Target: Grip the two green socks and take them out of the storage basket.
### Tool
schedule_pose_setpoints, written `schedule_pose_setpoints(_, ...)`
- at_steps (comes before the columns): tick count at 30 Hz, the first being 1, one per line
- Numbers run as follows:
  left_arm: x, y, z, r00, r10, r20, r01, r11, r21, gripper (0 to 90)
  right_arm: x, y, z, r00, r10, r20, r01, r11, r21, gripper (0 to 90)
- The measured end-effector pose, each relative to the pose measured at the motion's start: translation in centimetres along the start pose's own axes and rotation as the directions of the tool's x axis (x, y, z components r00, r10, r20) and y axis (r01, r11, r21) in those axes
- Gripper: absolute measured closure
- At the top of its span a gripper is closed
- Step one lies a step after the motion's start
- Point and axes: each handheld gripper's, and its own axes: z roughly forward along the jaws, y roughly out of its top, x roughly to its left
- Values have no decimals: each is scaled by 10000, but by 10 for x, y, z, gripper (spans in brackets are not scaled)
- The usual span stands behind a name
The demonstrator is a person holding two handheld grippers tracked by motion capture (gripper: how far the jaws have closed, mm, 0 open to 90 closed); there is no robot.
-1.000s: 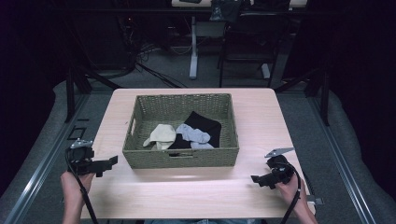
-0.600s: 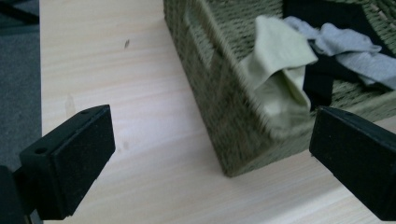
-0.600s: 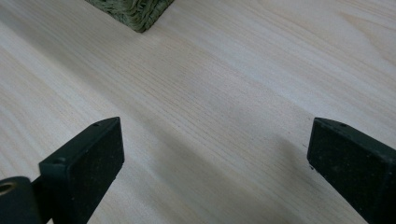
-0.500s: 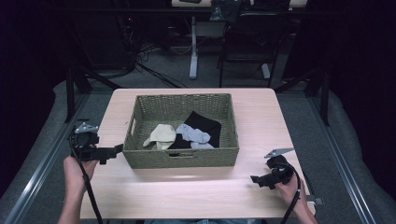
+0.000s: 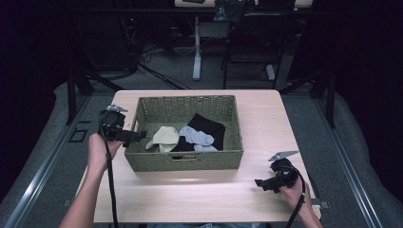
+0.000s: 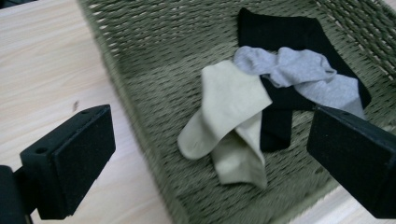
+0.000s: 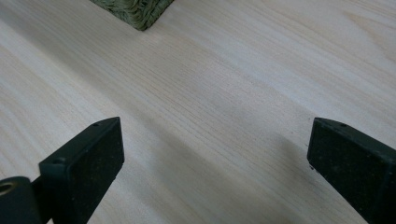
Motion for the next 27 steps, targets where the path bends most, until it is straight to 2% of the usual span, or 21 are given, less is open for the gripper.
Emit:
schedule_pose_setpoints(4,-6,17,19,9998,130,142,-136,9991,397,11,1,0,0,10000,-23,-12,23,10000,2,31)
schedule_pose_setpoints(7,-8,22,26,9999,154,69,-157,9986,506,9,0,0,0,10000,-20,-24,20,10000,-3,31)
schedule_pose_setpoints(11,-10,30,40,9996,239,143,-251,9957,891,5,0,0,0,10000,-50,-73,51,9999,93,31)
schedule_pose_setpoints(12,-11,33,47,9991,312,282,-343,9928,1151,7,0,0,1,9999,-77,-65,77,9999,102,31)
schedule_pose_setpoints(13,-11,33,47,9991,312,282,-343,9928,1151,16,0,0,1,9999,-77,-65,77,9999,102,31)
schedule_pose_setpoints(16,-12,39,63,9990,328,295,-371,9864,1599,59,0,0,1,9999,-78,-73,79,9999,144,31)
schedule_pose_setpoints(18,-12,40,67,9991,302,305,-348,9855,1660,71,0,0,1,9999,-85,-74,86,9999,135,31)
schedule_pose_setpoints(24,-10,43,87,9995,158,264,-213,9748,2220,144,1,0,1,9999,-23,-130,24,10000,82,31)
schedule_pose_setpoints(27,-9,44,97,9997,145,205,-193,9653,2603,155,1,0,1,9999,-40,-110,42,9999,96,31)
